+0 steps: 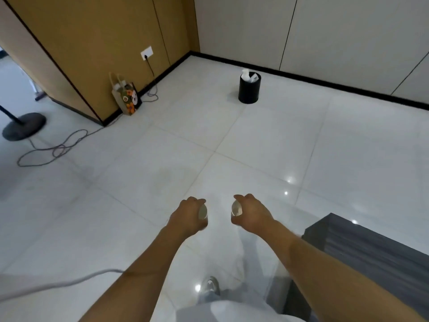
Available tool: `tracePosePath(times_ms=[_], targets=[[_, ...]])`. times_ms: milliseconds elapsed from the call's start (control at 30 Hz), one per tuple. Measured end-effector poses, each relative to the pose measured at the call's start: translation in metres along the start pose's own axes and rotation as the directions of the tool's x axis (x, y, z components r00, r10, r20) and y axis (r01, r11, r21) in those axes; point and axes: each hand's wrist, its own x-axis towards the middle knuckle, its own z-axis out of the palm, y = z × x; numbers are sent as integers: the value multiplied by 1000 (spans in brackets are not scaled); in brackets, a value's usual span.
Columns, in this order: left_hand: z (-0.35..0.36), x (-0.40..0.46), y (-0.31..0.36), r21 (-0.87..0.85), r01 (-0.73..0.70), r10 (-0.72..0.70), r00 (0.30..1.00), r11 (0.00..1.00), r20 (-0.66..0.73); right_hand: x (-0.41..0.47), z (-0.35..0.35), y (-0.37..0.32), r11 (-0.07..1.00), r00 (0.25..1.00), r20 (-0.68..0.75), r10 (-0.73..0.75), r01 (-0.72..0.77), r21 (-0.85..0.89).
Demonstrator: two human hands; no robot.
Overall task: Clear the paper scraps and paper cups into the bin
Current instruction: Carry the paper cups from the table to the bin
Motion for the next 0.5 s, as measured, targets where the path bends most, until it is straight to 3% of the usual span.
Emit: tracePosePath(times_ms=[233, 500], targets=[[-66, 115, 7, 53, -114, 112, 993, 992, 39, 81, -50, -16, 992, 994, -61, 88, -83, 90], [-113, 283, 75, 55, -214, 212, 976, 975, 41, 225, -157, 8, 983, 980, -134, 146, -129, 128]])
